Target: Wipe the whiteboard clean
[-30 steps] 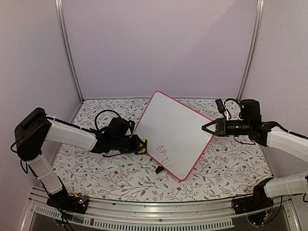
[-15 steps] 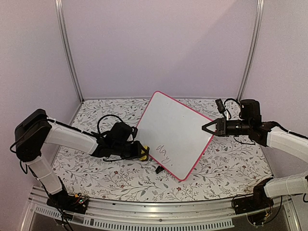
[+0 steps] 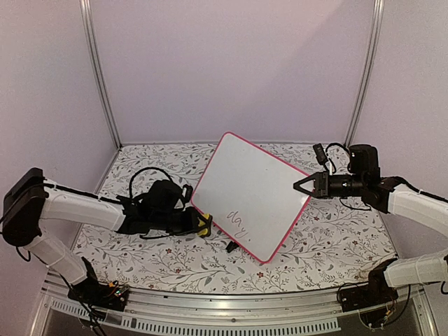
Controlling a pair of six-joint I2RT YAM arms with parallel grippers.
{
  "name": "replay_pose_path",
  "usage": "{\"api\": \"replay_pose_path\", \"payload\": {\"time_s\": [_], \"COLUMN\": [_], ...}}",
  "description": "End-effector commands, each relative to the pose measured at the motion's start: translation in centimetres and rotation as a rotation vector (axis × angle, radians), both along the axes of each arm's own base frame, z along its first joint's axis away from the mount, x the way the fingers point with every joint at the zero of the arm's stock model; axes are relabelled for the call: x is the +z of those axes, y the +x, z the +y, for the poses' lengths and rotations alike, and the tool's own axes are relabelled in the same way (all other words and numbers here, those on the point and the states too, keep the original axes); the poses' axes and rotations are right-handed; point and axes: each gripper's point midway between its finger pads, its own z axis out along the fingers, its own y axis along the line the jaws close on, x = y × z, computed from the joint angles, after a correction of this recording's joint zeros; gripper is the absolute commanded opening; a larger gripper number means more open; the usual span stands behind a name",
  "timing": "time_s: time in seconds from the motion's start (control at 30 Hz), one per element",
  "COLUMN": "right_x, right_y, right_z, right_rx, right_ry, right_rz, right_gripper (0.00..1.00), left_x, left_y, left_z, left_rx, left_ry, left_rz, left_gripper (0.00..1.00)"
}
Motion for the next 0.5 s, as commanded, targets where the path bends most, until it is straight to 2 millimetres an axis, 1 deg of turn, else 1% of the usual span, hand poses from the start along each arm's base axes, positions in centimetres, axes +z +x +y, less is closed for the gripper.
{"api": "replay_pose_path", "payload": {"time_s": [0.0, 0.1, 0.17, 0.23, 0.3, 0.33, 0.47], "right_x": [3.5, 3.5, 3.5, 3.4, 3.4, 3.4, 3.3], "right_y": [0.5, 0.5, 0.5, 0.5, 0.5, 0.5, 0.5], "right_z": [0.7, 0.7, 0.8, 0.8, 0.8, 0.8, 0.9], "right_rx": [0.032, 0.033, 0.033, 0.036, 0.036, 0.036, 0.037], "right_ry": [0.061, 0.061, 0.061, 0.061, 0.061, 0.061, 0.060], "right_rz": [-0.136, -0.132, -0.133, -0.129, -0.127, -0.128, -0.124], "right_gripper": [0.00, 0.00, 0.00, 0.00, 0.00, 0.00, 0.00], "left_x": [5.3, 7.3, 8.1, 9.1, 9.5, 8.9, 8.2], "left_y": [1.9, 2.8, 3.3, 3.8, 4.1, 4.1, 4.5], "left_z": [0.1, -0.4, -1.1, -2.2, -3.4, -4.0, -6.1], "left_rx": [0.046, 0.024, -0.005, -0.037, -0.076, -0.102, -0.174], "left_ry": [-0.039, -0.039, -0.024, -0.025, -0.031, -0.026, -0.011], "left_rz": [-0.157, -0.222, -0.254, -0.275, -0.281, -0.269, -0.263], "left_gripper": [0.00, 0.00, 0.00, 0.00, 0.00, 0.00, 0.00]}}
